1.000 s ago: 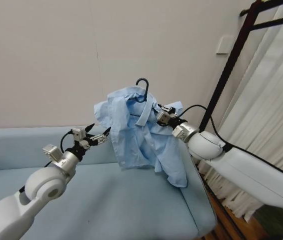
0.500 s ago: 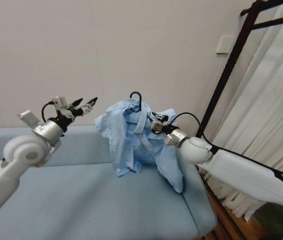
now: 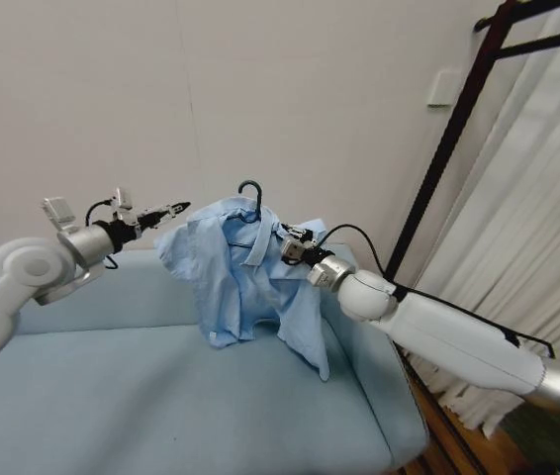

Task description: Pick up the clothes from the sofa and hang them on the clothes hanger.

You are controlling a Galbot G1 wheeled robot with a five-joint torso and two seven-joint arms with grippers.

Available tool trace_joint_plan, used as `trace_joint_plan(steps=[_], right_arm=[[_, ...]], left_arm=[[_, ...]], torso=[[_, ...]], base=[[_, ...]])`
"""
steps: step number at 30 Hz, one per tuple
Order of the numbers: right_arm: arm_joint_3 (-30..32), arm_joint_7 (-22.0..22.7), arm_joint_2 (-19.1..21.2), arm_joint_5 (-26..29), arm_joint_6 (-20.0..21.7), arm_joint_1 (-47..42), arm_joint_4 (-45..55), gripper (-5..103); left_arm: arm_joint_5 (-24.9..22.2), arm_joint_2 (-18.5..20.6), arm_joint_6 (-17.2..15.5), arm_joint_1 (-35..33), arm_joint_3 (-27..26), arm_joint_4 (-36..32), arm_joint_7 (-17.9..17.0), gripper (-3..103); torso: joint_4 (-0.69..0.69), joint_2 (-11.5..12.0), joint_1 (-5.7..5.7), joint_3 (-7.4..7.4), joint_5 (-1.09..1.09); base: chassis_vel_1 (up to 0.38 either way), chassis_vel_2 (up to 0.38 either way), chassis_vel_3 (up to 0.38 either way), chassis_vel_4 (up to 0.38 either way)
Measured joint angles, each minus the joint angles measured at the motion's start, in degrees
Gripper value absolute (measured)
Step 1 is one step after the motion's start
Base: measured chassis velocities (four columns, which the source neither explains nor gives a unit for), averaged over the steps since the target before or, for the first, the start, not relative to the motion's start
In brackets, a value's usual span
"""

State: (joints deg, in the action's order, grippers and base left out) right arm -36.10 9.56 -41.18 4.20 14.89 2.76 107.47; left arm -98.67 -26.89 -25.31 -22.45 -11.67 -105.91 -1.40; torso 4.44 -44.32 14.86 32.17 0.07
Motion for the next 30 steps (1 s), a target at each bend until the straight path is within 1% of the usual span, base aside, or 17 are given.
trace_joint_plan(steps=[1, 2, 4, 5, 6, 8, 10, 12, 13, 14, 15, 17, 21, 23, 27, 29, 30], right_arm=[[0.01, -0.04, -0.14, -0.11, -0.18, -0.04, -0.11, 10], [0.01, -0.04, -0.14, -0.11, -0.18, -0.04, -0.11, 10], [0.07, -0.08, -0.38, -0.16, -0.32, -0.27, -0.23, 10], [0.11, -0.08, -0.48, -0.16, -0.34, -0.44, -0.27, 10], [0.17, -0.07, -0.58, -0.16, -0.34, -0.7, -0.34, 10], [0.21, -0.06, -0.64, -0.17, -0.34, -0.92, -0.4, 10], [0.26, 0.05, -0.75, -0.17, -0.34, -1.34, -0.53, 10], [0.3, 0.15, -0.82, -0.18, -0.34, -1.55, -0.6, 10], [0.35, 0.18, -0.87, -0.16, -0.34, -1.66, -0.65, 10], [0.4, 0.2, -0.91, -0.13, -0.34, -1.74, -0.71, 10], [0.46, 0.21, -0.93, -0.02, -0.34, -1.76, -0.8, 10], [0.5, 0.22, -0.95, 0.09, -0.34, -1.76, -0.88, 10], [0.74, 0.29, -1.23, 0.36, -0.28, -1.74, -1.42, 10], [0.79, 0.31, -1.32, 0.34, -0.28, -1.76, -1.56, 10], [1.06, 0.63, -1.51, 0.28, -0.28, -2.38, -1.92, 10], [1.23, 0.67, -1.48, 0.29, -0.28, -2.63, -1.87, 10], [1.42, 0.73, -1.46, 0.32, -0.27, -2.88, -1.75, 10]], left_arm=[[0.68, -0.6, -0.06, 1.36, 1.62, 0.96, 0.85, 100], [0.68, -0.6, -0.06, 1.36, 1.62, 0.96, 0.85, 100], [2.07, -1.82, -0.08, 4.02, 4.64, 2.77, 2.16, 100], [2.67, -2.42, -0.08, 5.21, 5.87, 3.57, 2.36, 103], [3.45, -3.1, -0.07, 6.5, 7.25, 4.37, 2.51, 100], [4.08, -3.5, -0.05, 7.37, 8.18, 4.91, 2.66, 100], [4.89, -4.19, 0.06, 8.89, 9.74, 5.78, 2.93, 94], [5.06, -4.61, 0.13, 9.7, 10.57, 6.29, 2.97, 92], [5.13, -4.96, 0.2, 10.27, 11.27, 6.69, 2.97, 89], [5.18, -5.17, 0.22, 10.55, 11.71, 6.9, 2.97, 89], [5.36, -5.47, 0.27, 10.75, 12.16, 7.15, 2.91, 77], [5.51, -5.64, 0.3, 10.76, 12.38, 7.24, 2.87, 77], [6.83, -6.21, 0.51, 10.46, 12.74, 7.78, 2.85, 56], [7.1, -6.39, 0.65, 10.49, 12.86, 7.92, 2.86, 56], [8.19, -7.04, 0.98, 10.87, 13.36, 7.97, 2.89, 34], [8.31, -7.24, 1.15, 10.86, 13.39, 7.82, 2.91, 34], [8.36, -7.43, 1.29, 10.83, 13.39, 7.71, 2.92, 29]], torso=[[-0.01, 0.0, 0.0, 0.0, 0.0], [-0.01, 0.0, 0.0, 0.0, 0.0], [-0.01, 0.0, 0.0, 0.0, 0.0], [0.02, 0.0, 0.0, 0.0, 0.0], [0.03, 0.0, 0.0, 0.0, 0.02], [0.03, 0.0, 0.0, -0.01, 0.02], [0.04, 0.0, 0.0, 0.0, 0.03], [0.03, 0.0, 0.0, -0.01, 0.03], [0.02, 0.0, 0.0, -0.01, 0.03], [0.02, 0.0, 0.0, -0.01, 0.02], [0.02, 0.0, 0.0, 0.0, 0.02], [0.02, 0.0, 0.0, 0.0, 0.01], [0.02, -0.01, 0.0, -0.01, 0.01], [0.01, -0.01, 0.0, -0.01, 0.01], [0.01, -0.01, 0.0, 0.0, 0.02], [0.01, -0.01, 0.0, 0.0, 0.02], [0.02, -0.01, 0.0, 0.0, 0.02]], base=[[0.0, 0.0, 0.0, 0.0], [0.0, 0.0, 0.0, 0.0], [0.0, 0.0, 0.0, 0.0], [0.0, 0.0, 0.0, 0.0], [0.0, 0.0, 0.0, 0.0], [0.0, 0.0, 0.0, 0.0], [0.0, 0.0, 0.0, 0.0], [0.0, 0.0, 0.0, 0.0], [0.0, 0.0, 0.0, 0.0], [0.0, 0.0, 0.0, 0.0], [0.0, 0.0, 0.0, 0.0], [0.0, 0.0, 0.0, 0.0], [0.0, 0.0, 0.0, 0.0], [0.0, 0.0, 0.0, 0.0], [0.0, 0.0, 0.0, 0.0], [0.0, 0.0, 0.0, 0.0], [0.0, 0.0, 0.0, 0.0]])
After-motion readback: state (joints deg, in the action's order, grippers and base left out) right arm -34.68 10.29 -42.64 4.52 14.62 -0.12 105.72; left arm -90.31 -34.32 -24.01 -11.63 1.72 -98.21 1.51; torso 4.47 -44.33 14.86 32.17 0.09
